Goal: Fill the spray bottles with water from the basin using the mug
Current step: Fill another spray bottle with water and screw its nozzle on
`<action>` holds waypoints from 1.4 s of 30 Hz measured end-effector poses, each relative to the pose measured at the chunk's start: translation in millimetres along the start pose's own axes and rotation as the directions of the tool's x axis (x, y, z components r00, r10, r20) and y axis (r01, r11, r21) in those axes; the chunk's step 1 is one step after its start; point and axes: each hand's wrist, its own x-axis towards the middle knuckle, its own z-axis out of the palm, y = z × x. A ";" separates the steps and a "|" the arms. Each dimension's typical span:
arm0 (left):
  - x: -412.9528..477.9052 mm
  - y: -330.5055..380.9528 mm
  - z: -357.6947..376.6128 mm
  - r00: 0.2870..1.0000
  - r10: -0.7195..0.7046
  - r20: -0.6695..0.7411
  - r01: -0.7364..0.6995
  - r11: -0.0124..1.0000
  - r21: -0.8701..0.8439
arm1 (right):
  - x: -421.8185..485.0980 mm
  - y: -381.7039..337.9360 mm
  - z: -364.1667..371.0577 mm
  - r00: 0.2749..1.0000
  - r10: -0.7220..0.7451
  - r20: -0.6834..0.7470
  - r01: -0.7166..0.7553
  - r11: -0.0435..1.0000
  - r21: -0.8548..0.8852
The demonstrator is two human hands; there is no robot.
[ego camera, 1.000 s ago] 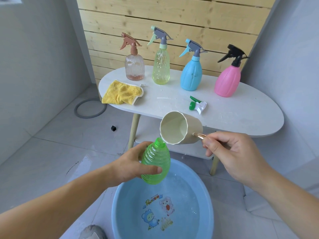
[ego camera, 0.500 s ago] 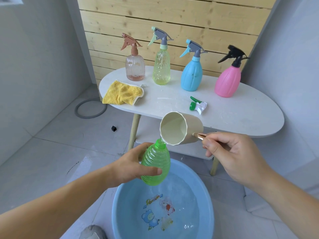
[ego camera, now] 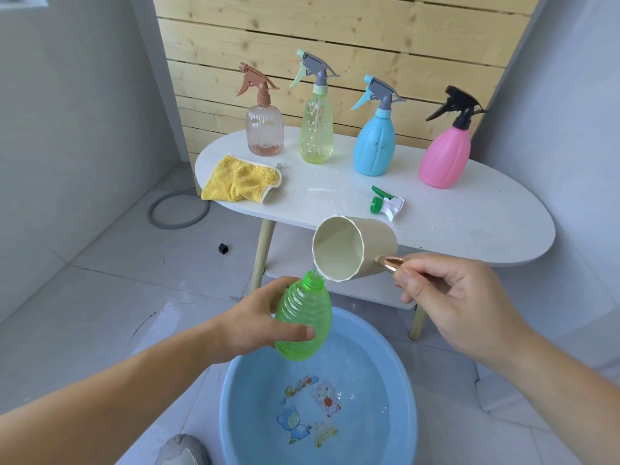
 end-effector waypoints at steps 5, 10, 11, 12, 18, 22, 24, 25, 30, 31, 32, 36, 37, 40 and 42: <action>-0.5 -0.3 0.4 1.000 -0.003 0.003 0.003 1.000 0.007 | 0.2 0.5 0.2 1.000 -0.008 0.003 0.008 1.000 -0.003; -0.4 -0.5 1.2 1.000 -0.004 0.000 0.004 1.000 -0.003 | 0.1 -1.6 -0.3 1.000 -0.014 -0.001 0.013 1.000 -0.023; -0.6 -0.4 1.0 1.000 -0.006 0.000 0.006 1.000 -0.004 | 0.1 -1.7 -0.3 1.000 -0.017 -0.002 0.017 1.000 -0.023; -0.6 -0.6 0.7 1.000 -0.006 0.002 0.006 1.000 -0.006 | 0.2 -1.5 -0.1 1.000 -0.020 -0.003 0.020 0.999 -0.026; 0.1 -2.3 1.0 1.000 -0.006 0.001 0.006 1.000 -0.007 | 0.4 1.6 -0.6 1.000 -0.027 0.001 0.027 0.999 -0.016; 0.2 -2.7 1.2 1.000 -0.006 0.000 0.006 1.000 -0.013 | 0.3 0.7 -0.2 0.999 -0.036 -0.002 0.036 0.999 -0.025; 0.3 -2.9 1.2 1.000 -0.008 -0.001 0.008 1.000 -0.009 | 0.3 0.1 -0.1 0.999 -0.039 -0.006 0.038 0.999 -0.026; 0.4 -3.2 1.1 1.000 -0.010 0.000 0.010 1.000 -0.005 | 0.2 0.1 -0.2 0.999 -0.038 -0.008 0.038 0.999 -0.027; 0.4 -3.8 1.5 1.000 -0.011 0.007 0.011 1.000 -0.004 | 0.4 -1.6 -0.4 0.998 -0.056 -0.019 0.056 0.998 -0.030; 0.2 -3.7 1.7 1.000 -0.010 0.006 0.010 1.000 -0.007 | 0.3 -1.8 -0.4 0.998 -0.062 -0.020 0.061 0.998 -0.032; 0.2 -3.8 1.8 1.000 -0.010 0.006 0.010 1.000 -0.007 | 0.4 -1.9 -0.2 0.998 -0.067 -0.020 0.067 0.997 -0.034; -0.1 -3.7 2.0 1.000 -0.004 0.009 0.004 1.000 0.003 | 0.0 -1.7 0.0 0.995 -0.096 -0.025 0.095 0.994 -0.045; -0.1 -3.4 2.0 1.000 -0.005 0.010 0.005 1.000 0.005 | 0.0 -1.7 0.0 0.994 -0.106 -0.026 0.105 0.993 -0.046; -0.1 -3.1 2.1 1.000 -0.007 0.009 0.007 1.000 0.006 | 0.5 -1.5 0.4 0.990 -0.141 -0.026 0.140 0.989 -0.053; -0.2 -3.0 2.1 1.000 -0.007 0.008 0.007 1.000 0.014 | 0.6 -0.7 0.6 0.985 -0.168 -0.026 0.166 0.984 -0.059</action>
